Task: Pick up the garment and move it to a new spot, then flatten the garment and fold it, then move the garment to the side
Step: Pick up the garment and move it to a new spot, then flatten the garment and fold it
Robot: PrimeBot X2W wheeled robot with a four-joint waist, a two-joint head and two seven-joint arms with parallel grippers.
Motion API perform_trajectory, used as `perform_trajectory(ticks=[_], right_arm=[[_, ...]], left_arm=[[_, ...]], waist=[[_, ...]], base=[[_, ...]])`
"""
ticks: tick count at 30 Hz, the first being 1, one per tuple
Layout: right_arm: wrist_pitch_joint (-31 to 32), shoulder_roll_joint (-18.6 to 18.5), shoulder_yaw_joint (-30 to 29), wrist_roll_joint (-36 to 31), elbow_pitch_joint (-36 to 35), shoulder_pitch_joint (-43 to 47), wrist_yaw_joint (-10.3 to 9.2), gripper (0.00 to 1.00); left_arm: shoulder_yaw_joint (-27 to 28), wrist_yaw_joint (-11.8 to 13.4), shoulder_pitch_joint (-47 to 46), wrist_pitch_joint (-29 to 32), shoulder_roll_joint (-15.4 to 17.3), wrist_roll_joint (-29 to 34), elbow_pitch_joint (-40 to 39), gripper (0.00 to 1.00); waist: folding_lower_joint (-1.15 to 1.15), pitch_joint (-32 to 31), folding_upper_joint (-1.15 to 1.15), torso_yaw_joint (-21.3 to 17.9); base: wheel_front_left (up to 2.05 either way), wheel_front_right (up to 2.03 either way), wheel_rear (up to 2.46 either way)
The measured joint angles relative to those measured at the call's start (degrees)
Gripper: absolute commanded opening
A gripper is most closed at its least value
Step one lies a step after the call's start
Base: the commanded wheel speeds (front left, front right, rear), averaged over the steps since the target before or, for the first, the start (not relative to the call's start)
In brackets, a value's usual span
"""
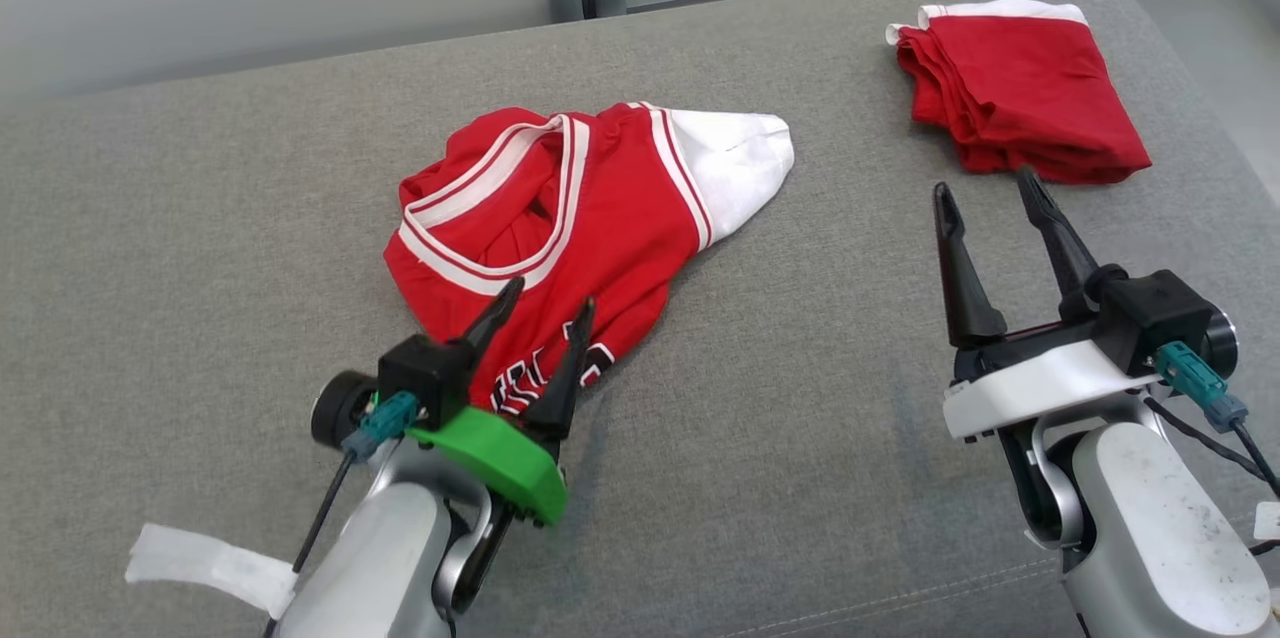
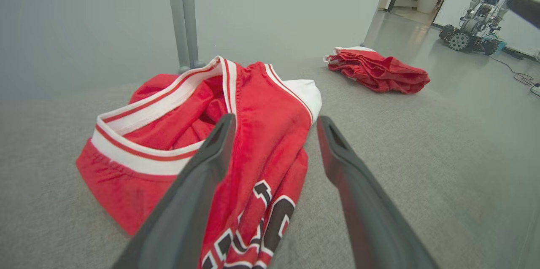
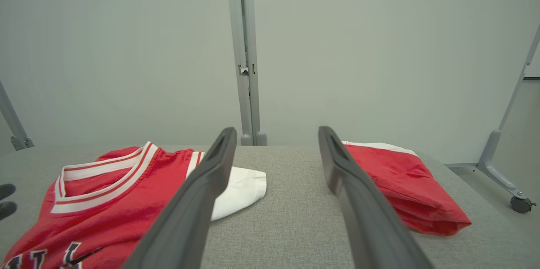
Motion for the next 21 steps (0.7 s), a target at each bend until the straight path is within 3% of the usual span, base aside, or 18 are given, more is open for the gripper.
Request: perform_trajectory(ticks=[11,21], right_arm=[[0.0,0.8,1.6,0.0,-0.1,-0.1,0.59,1.0],[0.0,2.0,1.9,0.0,-0.7,-0.7,0.77,1.0]], left_arm=[[-0.2,1.2,-10.0,5.0,-0.1,1.8,1.5,1.0],[6.6,5.1,-15.3,9.5,1.1,-0.2,8.0,1.0]], waist=[[0.0,1.7,0.0,-3.8],[0.0,5.0,0.0,-9.2]], base=[[0.0,0.0,0.0],[0.0,0.0,0.0]])
